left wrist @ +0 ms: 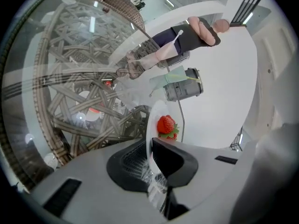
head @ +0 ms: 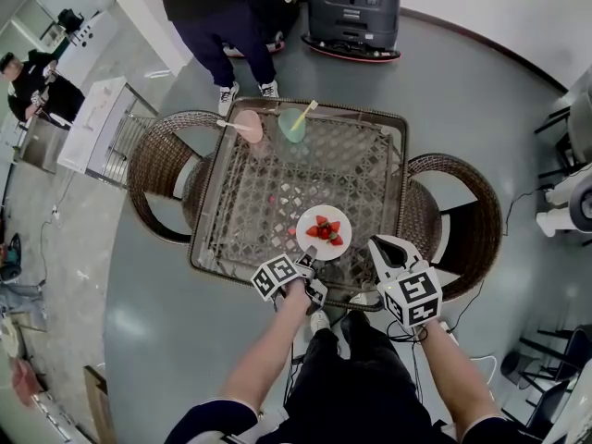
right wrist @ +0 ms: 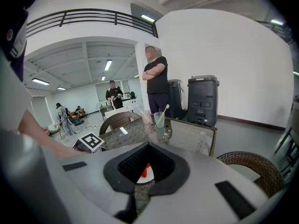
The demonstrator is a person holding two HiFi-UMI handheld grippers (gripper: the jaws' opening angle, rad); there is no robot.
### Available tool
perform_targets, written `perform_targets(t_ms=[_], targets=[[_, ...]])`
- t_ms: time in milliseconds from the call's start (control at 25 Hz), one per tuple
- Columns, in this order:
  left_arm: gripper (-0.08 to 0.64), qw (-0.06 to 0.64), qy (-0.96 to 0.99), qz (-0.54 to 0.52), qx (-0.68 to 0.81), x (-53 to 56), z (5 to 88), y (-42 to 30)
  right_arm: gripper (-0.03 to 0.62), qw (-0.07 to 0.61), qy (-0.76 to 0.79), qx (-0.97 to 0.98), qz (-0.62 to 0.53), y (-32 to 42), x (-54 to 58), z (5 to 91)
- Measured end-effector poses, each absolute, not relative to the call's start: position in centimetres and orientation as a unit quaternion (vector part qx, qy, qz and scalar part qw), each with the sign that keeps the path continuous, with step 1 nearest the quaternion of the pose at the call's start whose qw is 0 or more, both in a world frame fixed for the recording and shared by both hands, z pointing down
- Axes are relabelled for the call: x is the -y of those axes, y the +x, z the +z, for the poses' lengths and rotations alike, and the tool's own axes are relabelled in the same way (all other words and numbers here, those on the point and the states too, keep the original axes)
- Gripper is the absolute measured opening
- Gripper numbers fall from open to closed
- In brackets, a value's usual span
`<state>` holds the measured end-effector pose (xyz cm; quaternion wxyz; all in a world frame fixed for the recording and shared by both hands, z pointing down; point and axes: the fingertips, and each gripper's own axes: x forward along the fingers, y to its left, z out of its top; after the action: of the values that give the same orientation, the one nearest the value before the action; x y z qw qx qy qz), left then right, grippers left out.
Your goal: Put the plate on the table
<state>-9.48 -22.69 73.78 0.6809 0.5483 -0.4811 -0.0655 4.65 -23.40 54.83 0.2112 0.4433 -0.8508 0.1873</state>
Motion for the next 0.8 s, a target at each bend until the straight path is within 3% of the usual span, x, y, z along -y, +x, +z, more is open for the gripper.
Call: perform_targets(t_ms=[800], targets=[[0.133, 0.533, 0.621, 0.187, 0.544, 22.58, 73.64, -9.52, 0.003, 0.208, 0.442, 0.852, 0.189, 4.84, 22.54, 54.63]])
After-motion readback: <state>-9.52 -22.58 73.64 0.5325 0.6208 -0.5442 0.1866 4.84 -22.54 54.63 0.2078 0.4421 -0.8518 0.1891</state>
